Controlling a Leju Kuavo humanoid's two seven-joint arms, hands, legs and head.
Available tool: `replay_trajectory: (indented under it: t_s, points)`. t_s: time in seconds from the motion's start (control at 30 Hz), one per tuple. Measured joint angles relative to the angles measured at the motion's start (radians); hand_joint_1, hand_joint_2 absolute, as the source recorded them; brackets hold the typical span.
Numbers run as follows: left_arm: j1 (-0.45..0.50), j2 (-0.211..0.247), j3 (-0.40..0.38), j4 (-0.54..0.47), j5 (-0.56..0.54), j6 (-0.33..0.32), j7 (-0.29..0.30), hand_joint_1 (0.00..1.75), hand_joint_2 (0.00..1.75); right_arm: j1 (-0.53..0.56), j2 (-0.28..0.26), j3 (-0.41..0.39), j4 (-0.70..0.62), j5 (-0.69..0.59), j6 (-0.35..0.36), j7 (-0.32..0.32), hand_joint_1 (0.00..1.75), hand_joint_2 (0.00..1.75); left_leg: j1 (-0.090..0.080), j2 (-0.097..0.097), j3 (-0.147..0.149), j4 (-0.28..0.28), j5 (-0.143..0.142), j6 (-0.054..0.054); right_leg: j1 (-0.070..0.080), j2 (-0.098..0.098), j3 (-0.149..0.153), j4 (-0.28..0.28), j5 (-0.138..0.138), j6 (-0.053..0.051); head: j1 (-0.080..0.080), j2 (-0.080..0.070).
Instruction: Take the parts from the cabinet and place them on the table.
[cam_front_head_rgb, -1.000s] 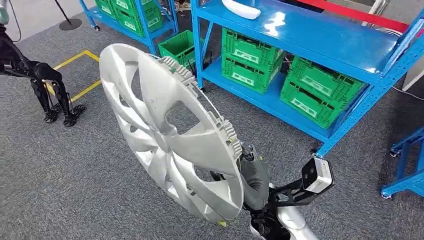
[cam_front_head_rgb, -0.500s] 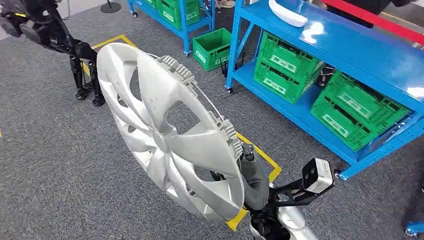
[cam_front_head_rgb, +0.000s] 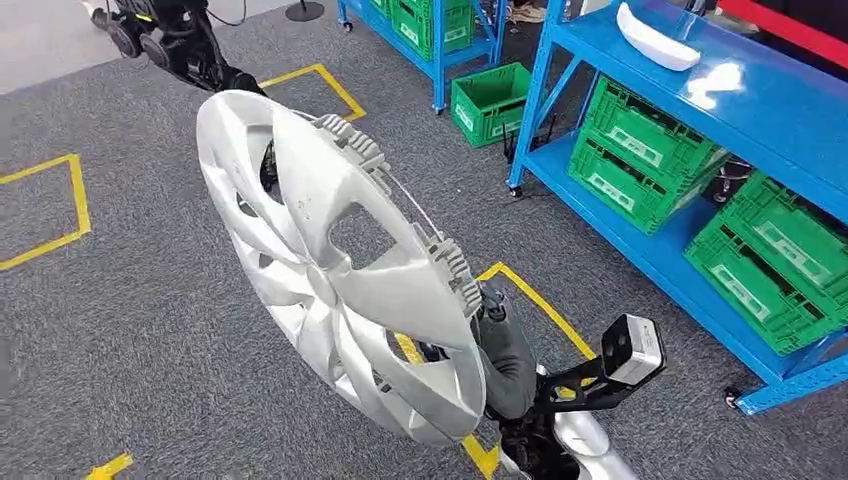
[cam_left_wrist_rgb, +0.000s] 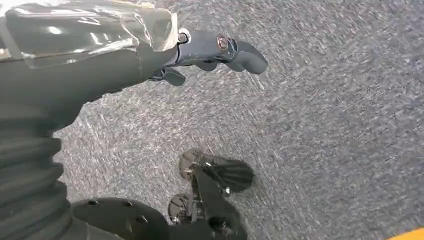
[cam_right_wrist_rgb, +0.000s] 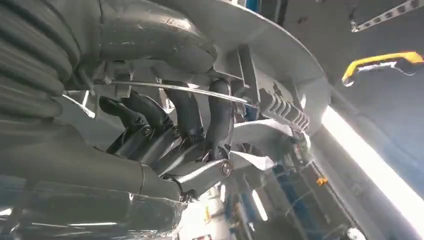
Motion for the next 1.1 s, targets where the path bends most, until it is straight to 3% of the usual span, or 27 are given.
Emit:
replay_trajectory:
  t_s: [0.03, 0.07, 0.1, 0.13, 0.17, 0.2, 0.23, 0.27, 0.37, 0.4, 0.43, 0.47, 0.5, 0.57, 0.6, 0.63, 0.7, 0.73, 0.77, 0.8, 0.87, 0.9, 0.97, 1.0, 1.03, 1.07, 1.1]
  points:
    - [-0.001, -0.002, 0.000, 0.000, 0.000, 0.000, 0.000, 0.00, 1.75, 0.000, 0.000, 0.000, 0.000, 0.000, 0.000, 0.000, 1.75, 1.75, 0.002, 0.008, -0.044, 0.089, -0.034, -0.002, 0.003, -0.015, 0.000, 0.000, -0.002, -0.003, 0.000, 0.000]
    - [0.000, -0.002, -0.001, 0.000, 0.000, 0.000, 0.000, 0.00, 1.75, 0.001, 0.000, 0.001, 0.002, 0.000, 0.000, 0.001, 1.75, 1.75, 0.004, 0.011, -0.074, 0.144, -0.044, -0.004, 0.005, -0.029, 0.000, 0.000, -0.004, -0.005, 0.000, 0.000]
    - [0.001, -0.002, -0.001, 0.000, 0.000, 0.000, 0.001, 0.00, 1.75, 0.002, 0.000, 0.001, 0.002, 0.000, 0.000, 0.001, 1.75, 1.75, 0.004, 0.012, -0.075, 0.140, -0.030, -0.004, 0.006, -0.042, 0.001, 0.000, -0.005, -0.006, 0.000, 0.000]
    - [0.001, -0.001, -0.001, 0.000, 0.000, 0.000, 0.003, 0.00, 1.75, 0.001, 0.000, 0.001, 0.002, 0.000, 0.000, 0.001, 1.75, 1.75, 0.004, 0.014, -0.052, 0.089, 0.002, -0.002, 0.007, -0.052, 0.003, 0.000, -0.008, -0.006, -0.001, 0.000]
    - [0.001, -0.001, -0.001, 0.000, 0.000, -0.001, 0.003, 0.00, 1.75, 0.000, 0.000, 0.001, 0.002, 0.000, 0.000, 0.001, 1.75, 1.75, 0.003, 0.023, -0.004, -0.003, 0.047, 0.002, 0.007, -0.063, 0.006, 0.000, -0.011, -0.006, -0.001, 0.000]
    - [0.000, 0.001, -0.001, 0.000, -0.002, -0.002, 0.003, 0.00, 1.75, -0.003, 0.002, 0.002, 0.002, 0.000, 0.000, 0.001, 1.75, 1.75, 0.001, 0.047, 0.048, -0.097, 0.088, 0.008, 0.008, -0.074, 0.013, 0.000, -0.016, -0.002, -0.001, 0.000]
    - [-0.001, 0.001, -0.002, 0.000, -0.002, -0.003, 0.004, 0.00, 1.75, -0.005, 0.002, 0.002, 0.002, 0.000, 0.000, 0.001, 1.75, 1.75, -0.007, 0.113, 0.086, -0.165, 0.095, 0.016, 0.013, -0.080, 0.018, 0.000, -0.020, 0.001, 0.000, 0.000]
    - [-0.005, 0.002, -0.002, 0.000, -0.003, -0.005, 0.006, 0.00, 1.75, -0.007, 0.002, 0.002, 0.002, 0.000, 0.001, 0.000, 1.75, 1.75, -0.021, 0.126, 0.093, -0.173, 0.087, 0.022, 0.027, -0.091, 0.017, 0.003, -0.024, 0.008, 0.000, 0.000]
    - [-0.005, 0.002, -0.005, 0.000, -0.006, -0.010, 0.010, 0.00, 1.75, -0.012, 0.004, 0.005, 0.004, 0.000, 0.002, 0.000, 1.75, 1.75, -0.023, 0.079, 0.086, -0.174, 0.090, 0.031, 0.026, -0.128, 0.022, -0.004, -0.027, 0.015, 0.001, 0.000]
    - [-0.004, 0.002, -0.006, 0.000, -0.006, -0.011, 0.011, 0.00, 1.75, -0.014, 0.006, 0.005, 0.004, 0.000, 0.002, 0.000, 1.75, 1.75, -0.014, 0.062, 0.098, -0.189, 0.099, 0.041, 0.031, -0.143, 0.016, -0.003, -0.036, 0.022, 0.001, 0.000]
    - [-0.001, -0.001, -0.006, 0.000, -0.007, -0.011, 0.012, 0.00, 1.75, -0.017, 0.006, 0.005, 0.005, 0.000, 0.002, 0.001, 1.75, 1.75, -0.012, 0.048, 0.100, -0.196, 0.102, 0.044, 0.023, -0.092, 0.015, 0.015, -0.046, 0.022, 0.004, 0.000]
    - [-0.005, 0.002, -0.006, 0.000, -0.008, -0.012, 0.013, 0.00, 1.75, -0.021, 0.006, 0.005, 0.006, 0.000, 0.002, 0.000, 1.75, 1.75, -0.009, 0.035, 0.099, -0.197, 0.105, 0.051, 0.017, -0.032, -0.014, 0.079, -0.074, 0.017, 0.005, 0.000]
    - [-0.008, 0.002, -0.007, 0.000, -0.010, -0.012, 0.014, 0.00, 1.75, -0.022, 0.005, 0.005, 0.008, -0.002, 0.002, -0.001, 1.75, 1.75, -0.007, 0.018, 0.098, -0.197, 0.106, 0.052, 0.014, -0.003, -0.057, 0.164, -0.106, 0.012, 0.008, 0.000]
    - [-0.011, 0.001, -0.008, 0.000, -0.011, -0.014, 0.016, 0.00, 1.75, -0.022, 0.002, 0.004, 0.015, -0.003, 0.003, -0.001, 1.75, 1.75, -0.007, -0.019, 0.097, -0.197, 0.106, 0.053, 0.012, 0.010, -0.144, 0.324, -0.149, 0.014, 0.007, 0.000]
    - [-0.011, 0.001, -0.008, 0.000, -0.014, -0.014, 0.016, 0.00, 1.75, -0.022, 0.000, 0.005, 0.022, -0.003, 0.003, 0.000, 1.75, 1.75, -0.007, -0.035, 0.098, -0.196, 0.106, 0.053, 0.011, 0.011, -0.159, 0.337, -0.143, 0.022, 0.007, 0.000]
    - [-0.011, 0.000, -0.009, 0.000, -0.015, -0.014, 0.018, 0.00, 1.75, -0.023, -0.001, 0.005, 0.026, -0.003, 0.003, 0.000, 1.75, 1.75, -0.006, -0.053, 0.099, -0.196, 0.106, 0.052, 0.008, 0.011, -0.149, 0.298, -0.117, 0.034, 0.007, 0.000]
    - [-0.012, 0.000, -0.012, -0.001, -0.018, -0.014, 0.021, 0.00, 1.75, -0.033, -0.001, 0.006, 0.034, -0.003, 0.003, 0.000, 1.75, 1.75, -0.004, -0.085, 0.102, -0.192, 0.104, 0.049, -0.002, 0.026, -0.074, 0.122, -0.034, 0.057, 0.007, 0.000]
    - [-0.012, 0.000, -0.016, -0.001, -0.019, -0.014, 0.022, 0.00, 1.75, -0.038, -0.001, 0.007, 0.036, -0.003, 0.003, 0.000, 1.75, 1.75, -0.004, -0.098, 0.099, -0.187, 0.101, 0.043, -0.011, 0.072, -0.038, 0.036, 0.001, 0.063, 0.008, 0.000]
    - [-0.013, 0.002, -0.018, -0.001, -0.020, -0.014, 0.024, 0.00, 1.75, -0.041, 0.000, 0.008, 0.039, -0.003, 0.003, -0.001, 1.75, 1.75, -0.009, -0.110, 0.091, -0.176, 0.098, 0.035, -0.007, 0.089, -0.035, 0.026, 0.006, 0.050, 0.008, 0.000]
    - [-0.013, 0.002, -0.021, -0.001, -0.020, -0.014, 0.024, 0.00, 1.75, -0.043, 0.001, 0.008, 0.041, -0.003, 0.003, -0.001, 1.75, 1.75, -0.008, -0.114, 0.086, -0.177, 0.100, 0.030, -0.006, 0.069, -0.034, 0.026, 0.009, 0.041, 0.007, 0.000]
    - [-0.011, 0.002, -0.023, -0.001, -0.020, -0.014, 0.025, 0.00, 1.75, -0.046, 0.003, 0.010, 0.045, -0.003, 0.003, -0.001, 1.75, 1.75, 0.000, -0.128, 0.081, -0.181, 0.104, 0.020, 0.003, 0.058, -0.035, 0.027, 0.011, 0.029, 0.007, 0.000]
    - [-0.011, 0.005, -0.024, -0.001, -0.020, -0.014, 0.027, 0.00, 1.75, -0.049, 0.005, 0.012, 0.048, -0.003, 0.003, -0.001, 1.75, 1.75, 0.001, -0.129, 0.078, -0.176, 0.100, 0.016, -0.007, 0.046, -0.032, 0.021, 0.015, 0.021, 0.006, 0.000]
    - [-0.012, 0.005, -0.024, -0.001, -0.020, -0.014, 0.030, 0.00, 1.75, -0.055, 0.012, 0.013, 0.048, -0.003, 0.003, -0.002, 1.75, 1.75, -0.006, -0.024, 0.052, -0.110, 0.058, 0.005, -0.004, 0.026, -0.026, 0.020, 0.011, 0.004, 0.000, 0.000]
    - [-0.014, 0.005, -0.024, -0.001, -0.021, -0.014, 0.030, 0.00, 1.75, -0.056, 0.012, 0.013, 0.049, -0.003, 0.003, -0.002, 1.75, 1.75, -0.002, -0.001, 0.016, -0.035, 0.019, 0.001, 0.001, 0.014, -0.023, 0.020, 0.008, -0.003, 0.002, 0.000]
    - [-0.016, 0.005, -0.024, -0.001, -0.021, -0.014, 0.031, 0.00, 1.75, -0.056, 0.012, 0.013, 0.050, -0.003, 0.003, -0.003, 1.75, 1.75, 0.001, 0.005, -0.029, 0.057, -0.021, -0.001, 0.005, -0.001, -0.021, 0.020, 0.005, -0.007, 0.002, 0.000]
    - [-0.016, 0.004, -0.025, -0.001, -0.021, -0.014, 0.031, 0.00, 1.75, -0.056, 0.013, 0.013, 0.053, -0.003, 0.003, -0.003, 1.75, 1.75, 0.003, 0.006, -0.067, 0.130, -0.046, -0.003, 0.008, -0.015, -0.020, 0.020, 0.003, -0.010, 0.002, 0.000]
    - [-0.015, 0.004, -0.025, -0.001, -0.021, -0.014, 0.031, 0.00, 1.75, -0.056, 0.013, 0.015, 0.055, -0.003, 0.003, -0.003, 1.75, 1.75, 0.004, 0.007, -0.086, 0.163, -0.047, -0.005, 0.010, -0.028, -0.020, 0.020, 0.002, -0.011, 0.001, 0.000]
